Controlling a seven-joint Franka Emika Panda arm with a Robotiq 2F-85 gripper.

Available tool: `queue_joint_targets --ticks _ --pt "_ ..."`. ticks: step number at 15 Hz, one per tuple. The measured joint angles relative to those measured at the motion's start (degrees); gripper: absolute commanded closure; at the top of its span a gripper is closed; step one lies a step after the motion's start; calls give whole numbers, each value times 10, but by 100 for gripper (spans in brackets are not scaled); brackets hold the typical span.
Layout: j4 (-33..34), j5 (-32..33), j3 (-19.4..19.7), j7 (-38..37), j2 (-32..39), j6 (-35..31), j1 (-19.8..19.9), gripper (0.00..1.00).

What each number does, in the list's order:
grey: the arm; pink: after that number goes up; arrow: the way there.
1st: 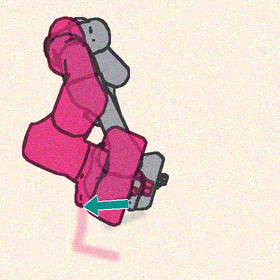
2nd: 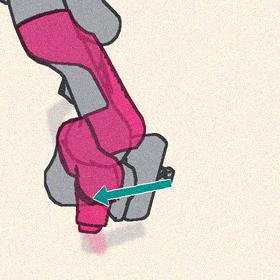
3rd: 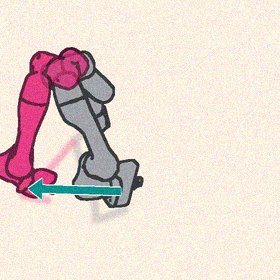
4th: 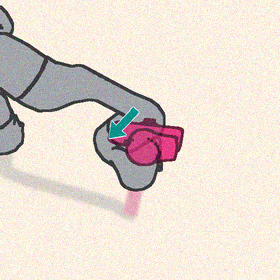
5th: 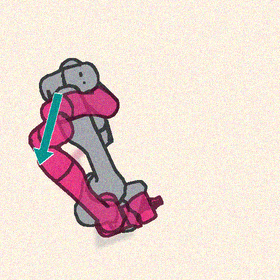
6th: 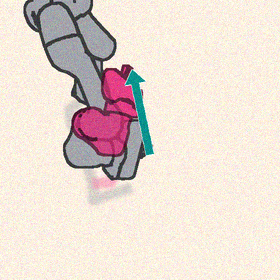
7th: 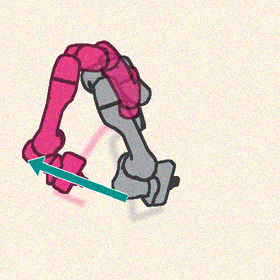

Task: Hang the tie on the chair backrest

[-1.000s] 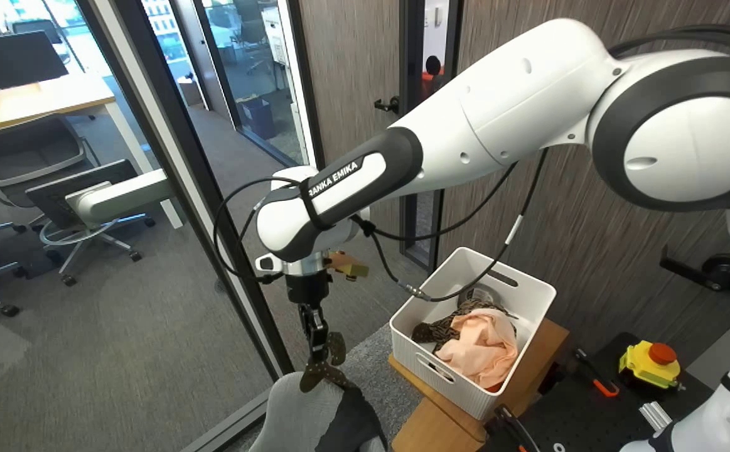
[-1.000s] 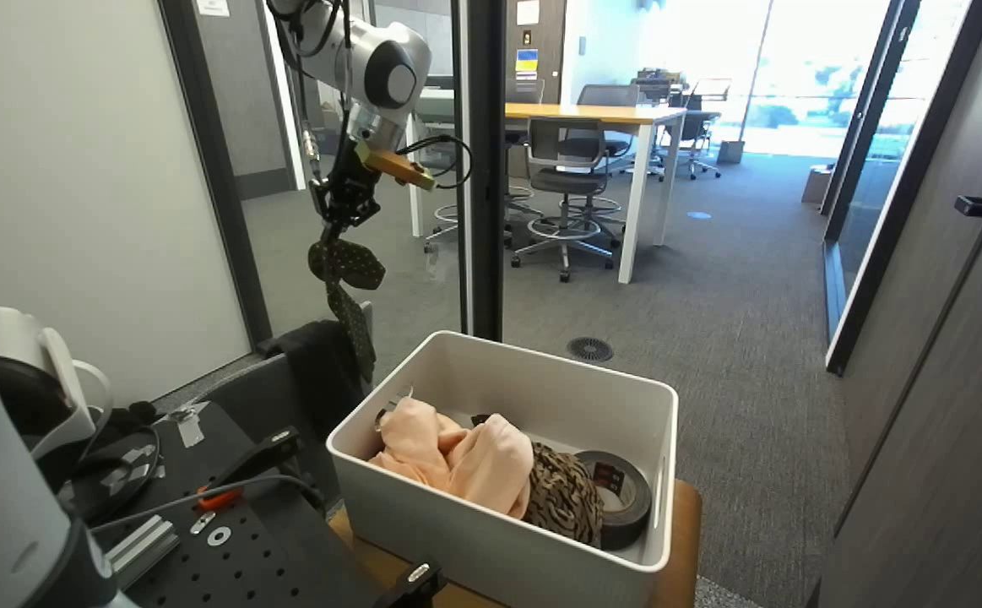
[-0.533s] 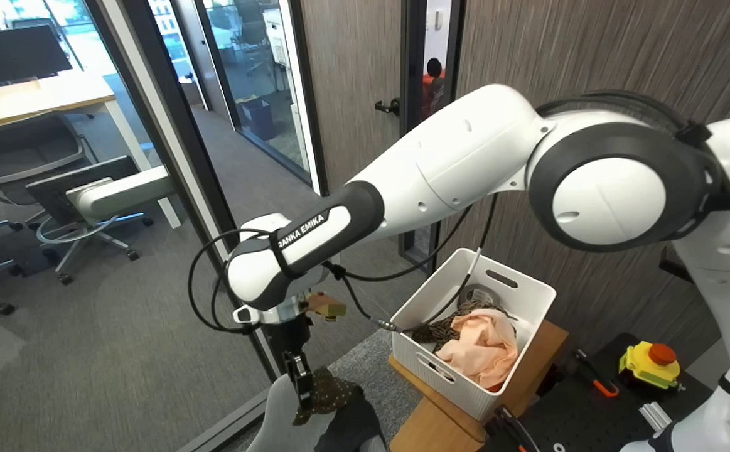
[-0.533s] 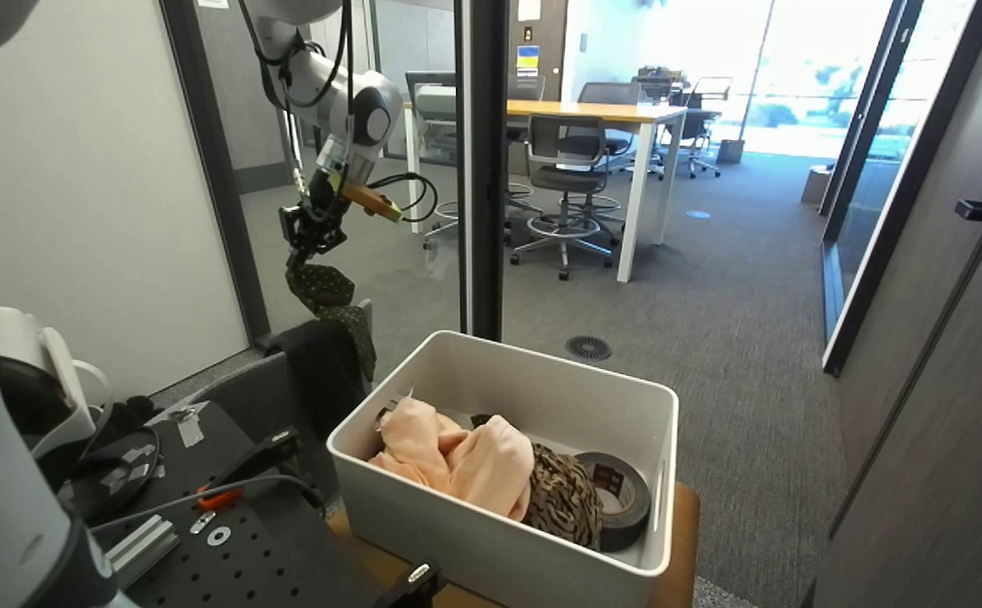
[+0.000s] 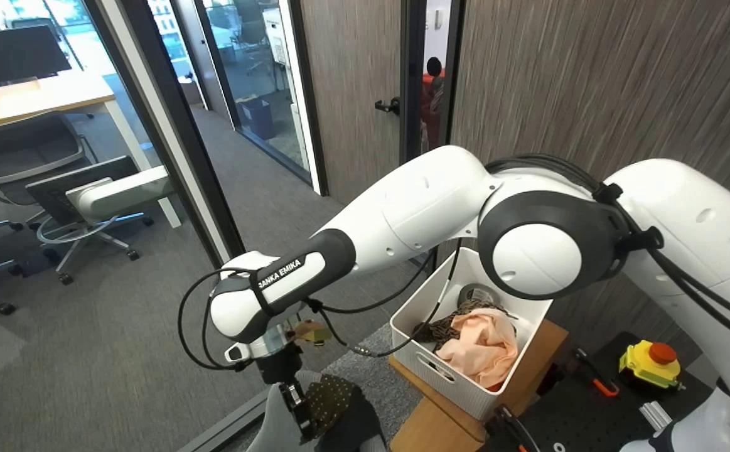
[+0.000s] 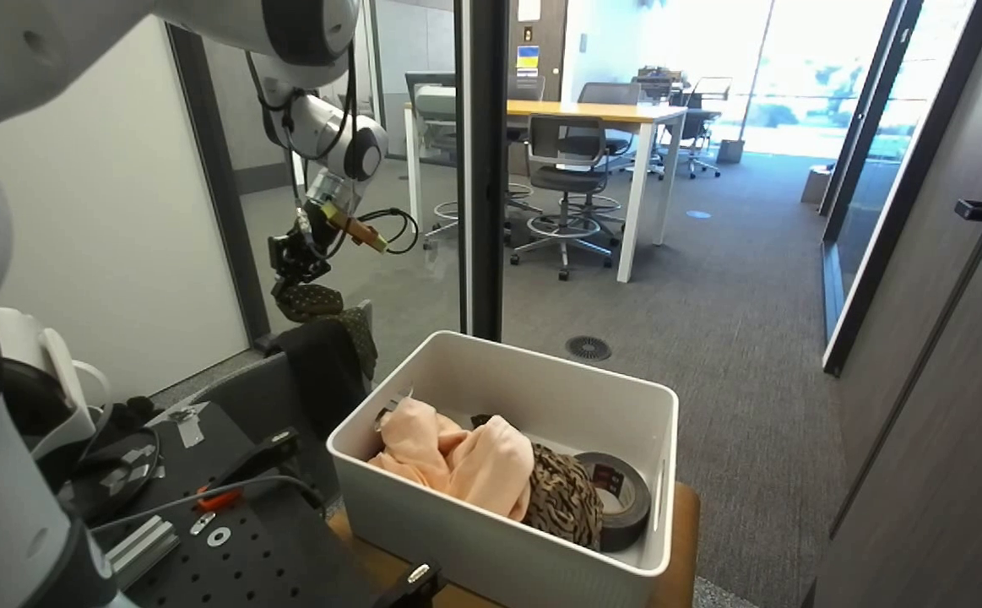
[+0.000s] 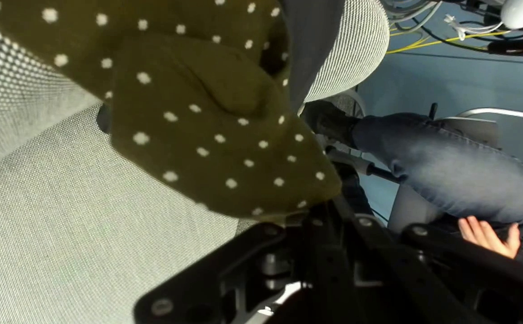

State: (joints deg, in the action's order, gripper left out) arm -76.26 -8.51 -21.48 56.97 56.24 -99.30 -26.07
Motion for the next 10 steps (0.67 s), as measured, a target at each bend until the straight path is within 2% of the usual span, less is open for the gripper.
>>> queue_joint_targets --ticks 5,6,7,10 --pt "63 9 0 0 36 39 0 92" --pt "73 10 0 0 41 45 0 86" --pt "83 10 0 0 45 51 -1 67" --pt "110 12 0 -4 56 77 -1 46"
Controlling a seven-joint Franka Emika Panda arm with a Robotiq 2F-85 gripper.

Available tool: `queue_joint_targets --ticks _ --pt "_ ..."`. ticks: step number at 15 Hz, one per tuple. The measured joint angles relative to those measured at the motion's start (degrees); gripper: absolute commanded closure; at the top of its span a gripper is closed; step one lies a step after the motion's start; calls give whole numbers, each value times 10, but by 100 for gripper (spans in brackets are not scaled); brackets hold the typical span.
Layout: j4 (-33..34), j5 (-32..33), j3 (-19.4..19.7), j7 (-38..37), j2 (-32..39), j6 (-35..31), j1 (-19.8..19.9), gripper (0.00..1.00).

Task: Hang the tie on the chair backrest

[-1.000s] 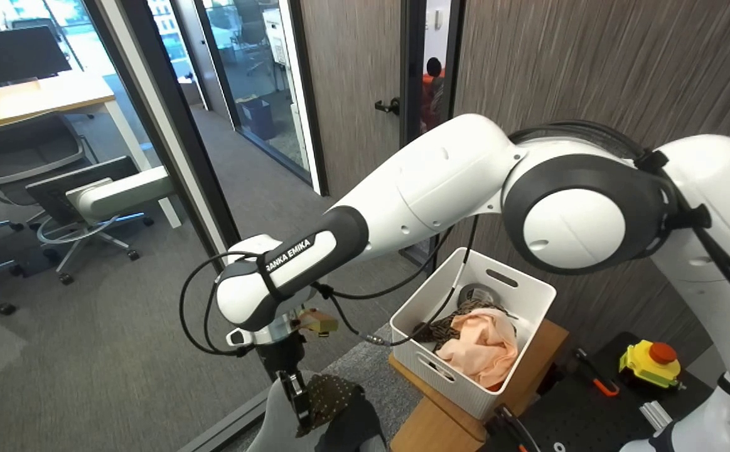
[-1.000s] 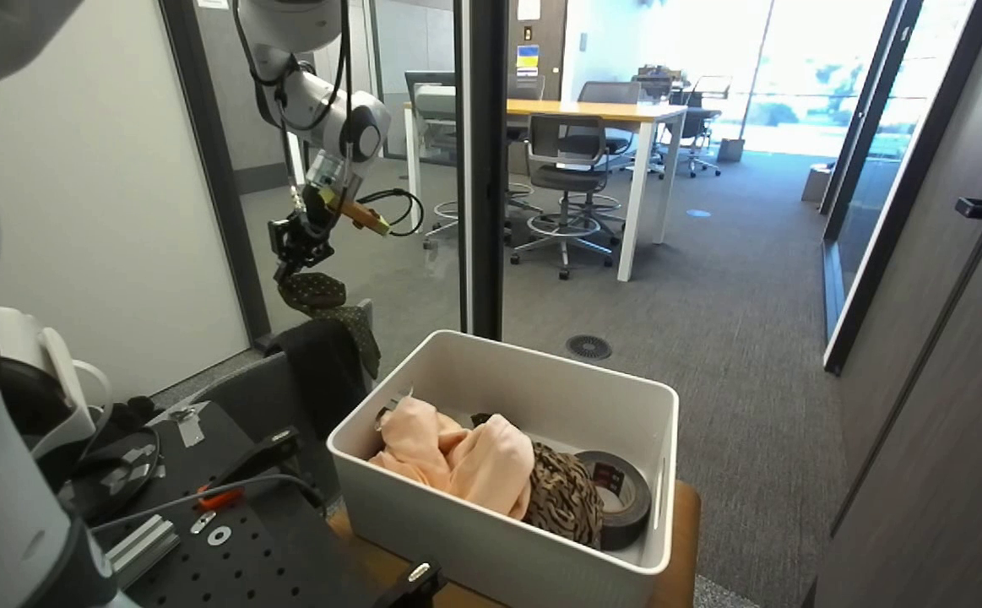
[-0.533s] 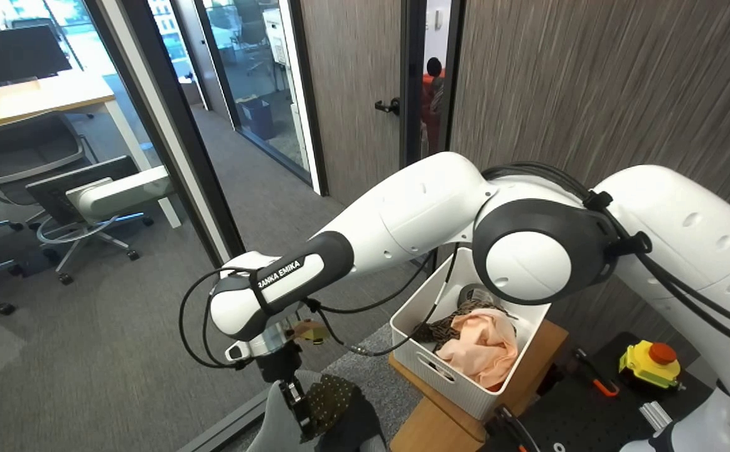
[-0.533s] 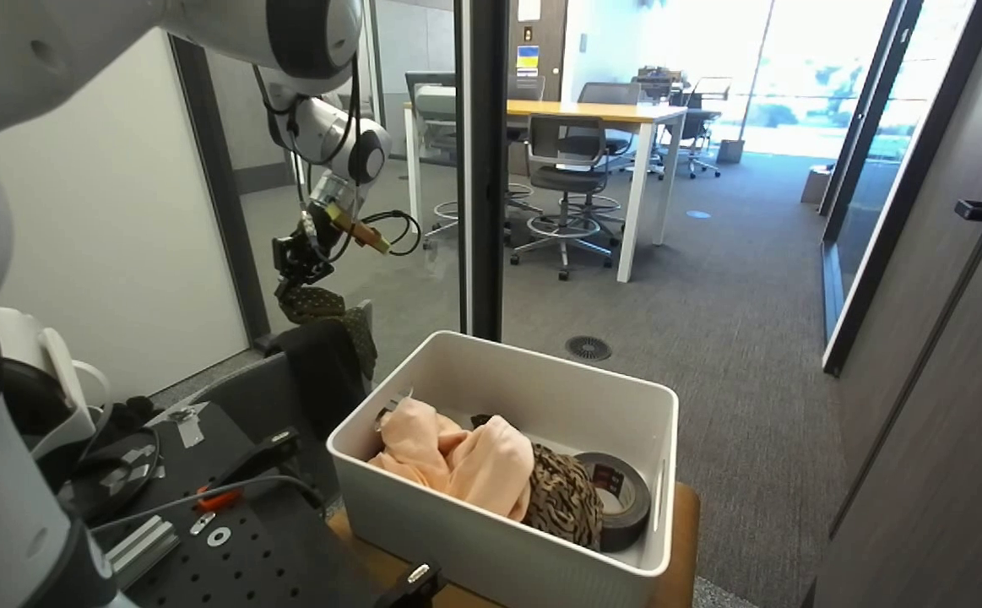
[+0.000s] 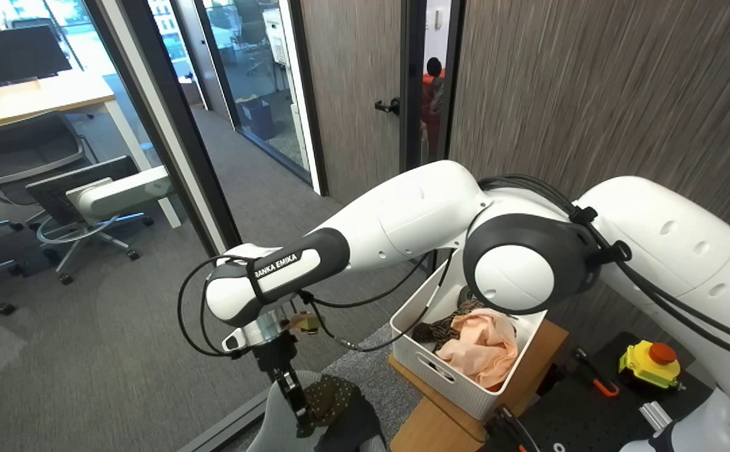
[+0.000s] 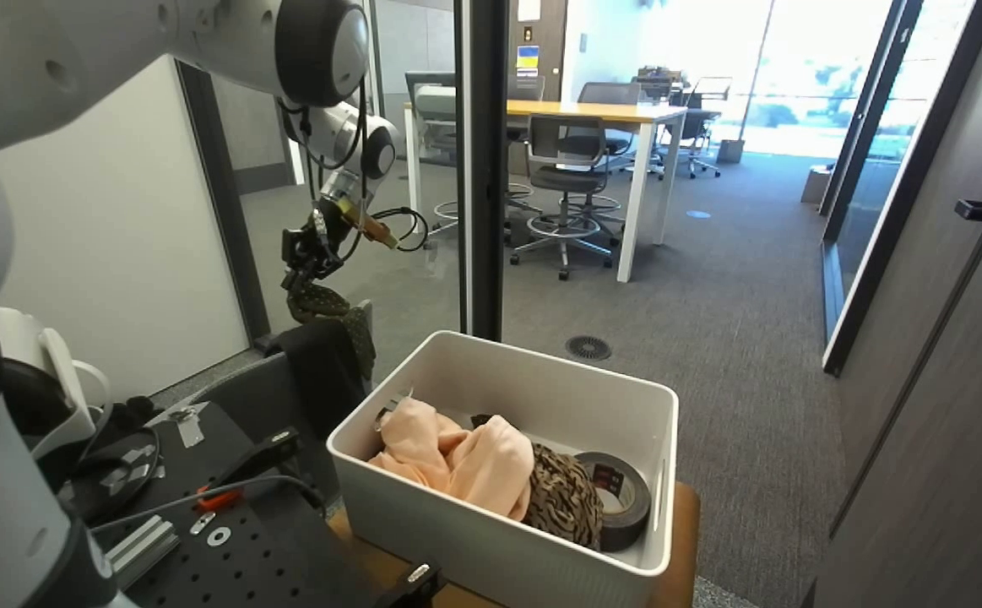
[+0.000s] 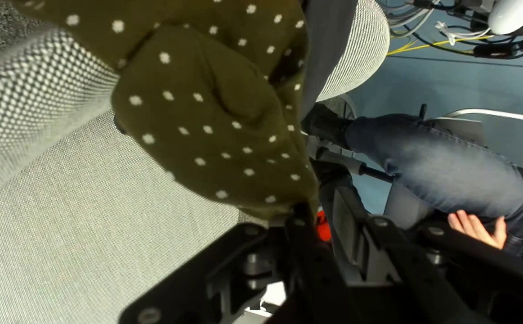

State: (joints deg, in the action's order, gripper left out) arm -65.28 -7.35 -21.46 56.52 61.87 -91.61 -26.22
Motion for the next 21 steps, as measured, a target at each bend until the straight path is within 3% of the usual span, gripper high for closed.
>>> queue_joint_targets --ticks 6,12,21 --pt "39 3 1 -7 17 31 -4 1" --pt "51 30 14 -11 19 53 -9 0" --pt "46 104 37 -12 -16 143 -11 0"
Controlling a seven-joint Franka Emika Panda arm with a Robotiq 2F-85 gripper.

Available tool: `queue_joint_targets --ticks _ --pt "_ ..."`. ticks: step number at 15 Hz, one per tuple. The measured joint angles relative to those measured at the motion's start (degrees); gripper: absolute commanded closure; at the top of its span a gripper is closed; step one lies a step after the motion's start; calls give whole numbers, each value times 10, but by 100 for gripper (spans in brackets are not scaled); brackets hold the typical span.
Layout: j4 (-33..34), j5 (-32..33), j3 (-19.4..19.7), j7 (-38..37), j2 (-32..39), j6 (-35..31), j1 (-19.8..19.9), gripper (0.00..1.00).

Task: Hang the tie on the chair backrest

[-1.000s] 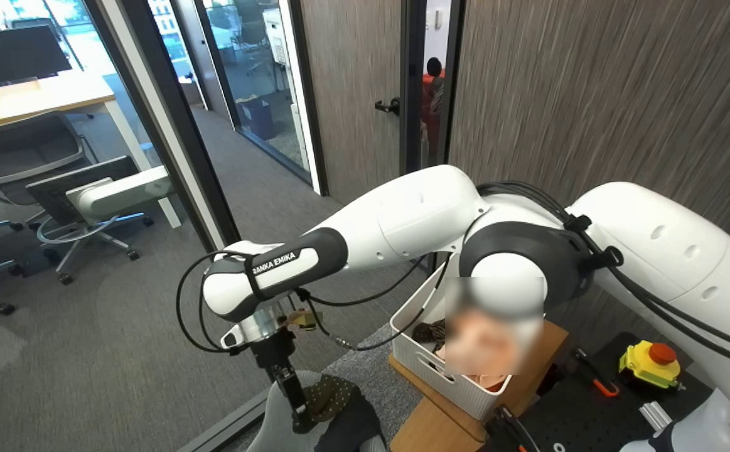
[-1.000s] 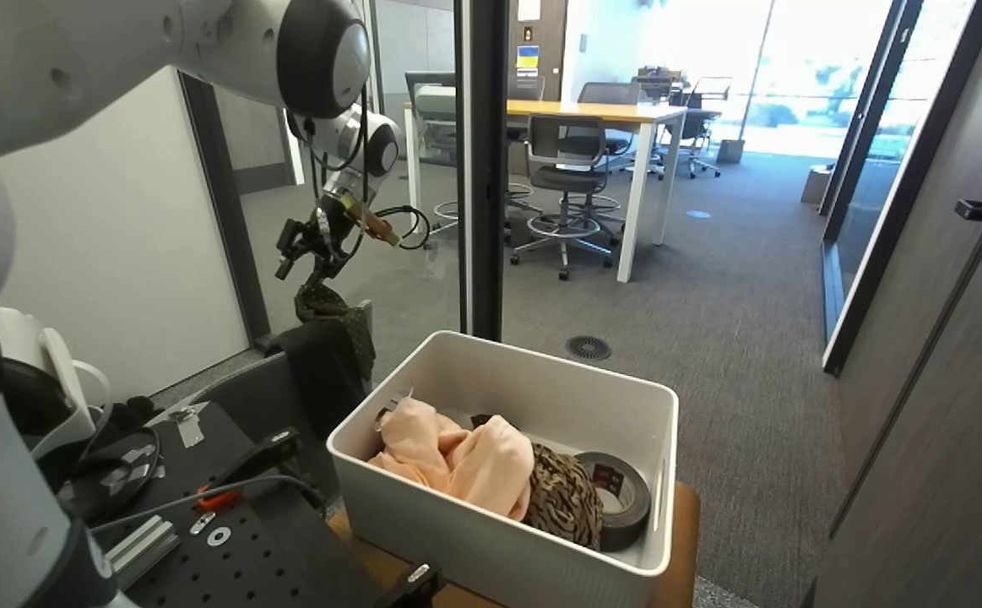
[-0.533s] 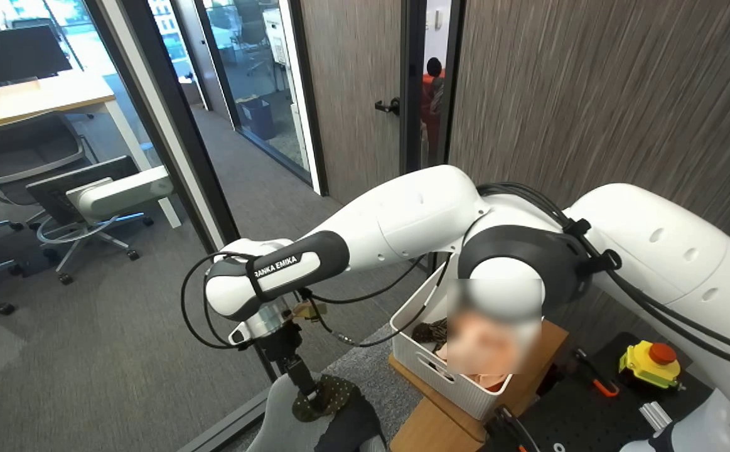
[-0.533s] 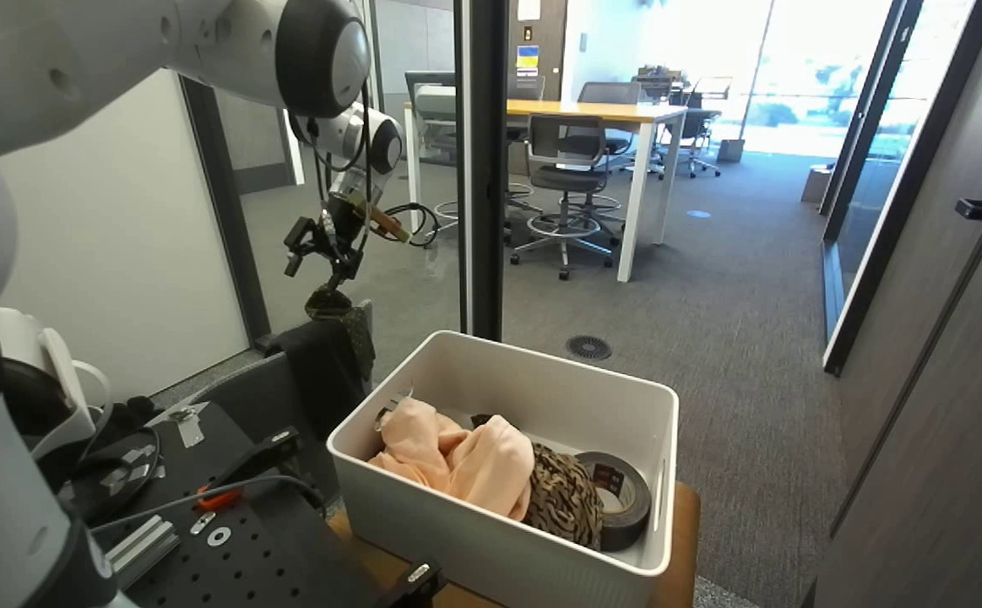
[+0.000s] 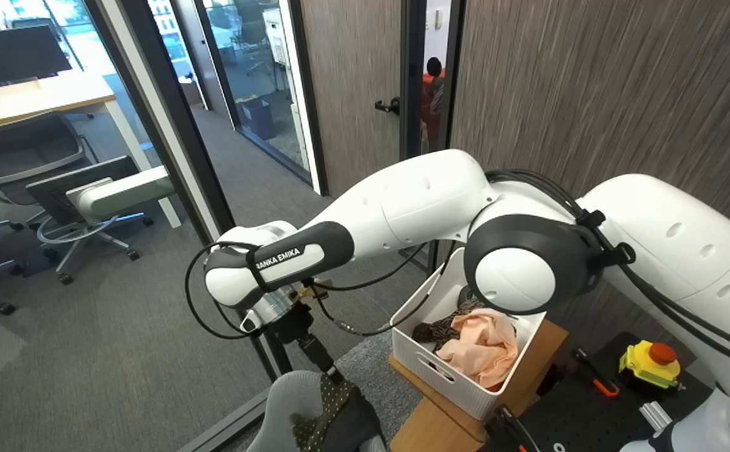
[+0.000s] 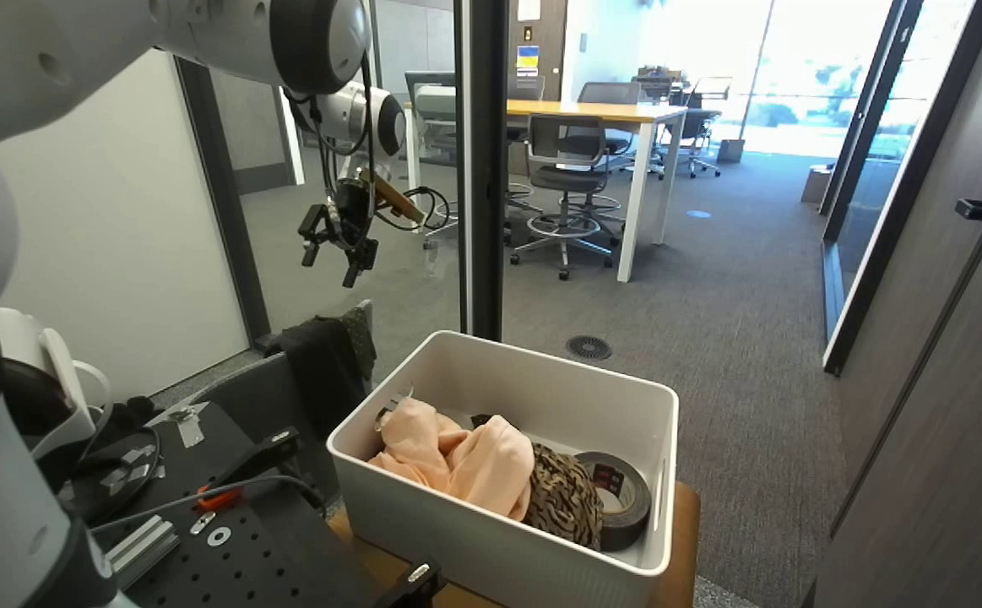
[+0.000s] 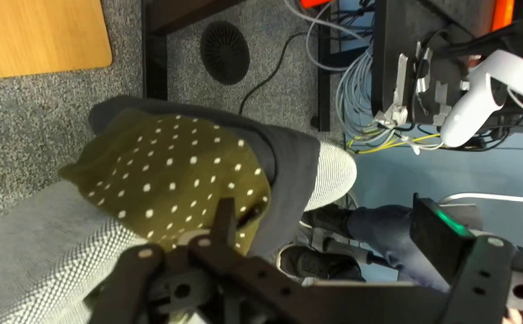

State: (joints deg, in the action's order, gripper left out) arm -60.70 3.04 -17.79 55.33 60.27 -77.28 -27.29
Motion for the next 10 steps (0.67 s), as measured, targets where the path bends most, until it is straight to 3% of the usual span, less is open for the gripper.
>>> queue_joint_targets --ticks 4,10 --pt "-37 34 24 -24 -52 27 4 0" --pt "-177 32 47 -128 -219 -40 43 0"
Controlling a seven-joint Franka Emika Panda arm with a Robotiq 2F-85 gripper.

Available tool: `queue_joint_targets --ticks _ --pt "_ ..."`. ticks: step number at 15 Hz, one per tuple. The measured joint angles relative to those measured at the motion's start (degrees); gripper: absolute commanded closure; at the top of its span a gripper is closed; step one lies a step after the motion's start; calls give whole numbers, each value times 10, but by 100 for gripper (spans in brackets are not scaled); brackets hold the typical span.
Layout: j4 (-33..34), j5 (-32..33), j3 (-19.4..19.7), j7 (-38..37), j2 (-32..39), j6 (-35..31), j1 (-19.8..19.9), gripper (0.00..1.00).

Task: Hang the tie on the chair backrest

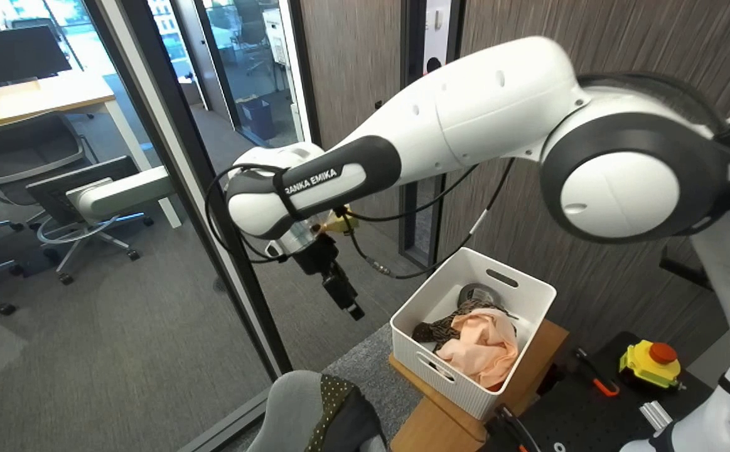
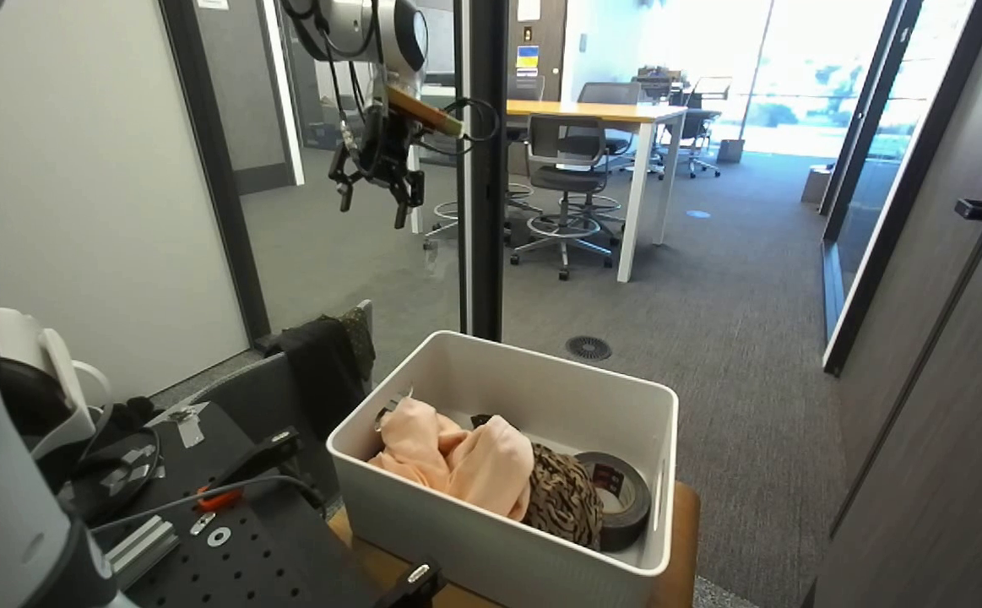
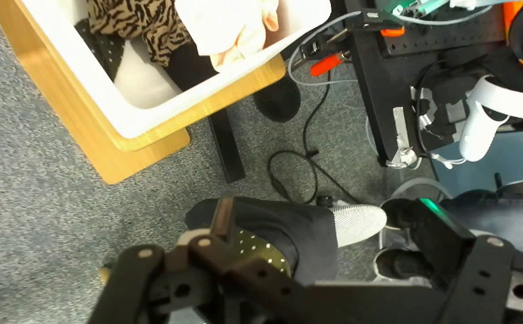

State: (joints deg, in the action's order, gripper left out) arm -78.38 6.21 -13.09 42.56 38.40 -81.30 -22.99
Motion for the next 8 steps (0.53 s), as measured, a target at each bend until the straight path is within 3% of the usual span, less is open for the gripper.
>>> queue_joint_targets --ticks 8 --pt "-210 -36 -6 -144 -212 -124 64 0"
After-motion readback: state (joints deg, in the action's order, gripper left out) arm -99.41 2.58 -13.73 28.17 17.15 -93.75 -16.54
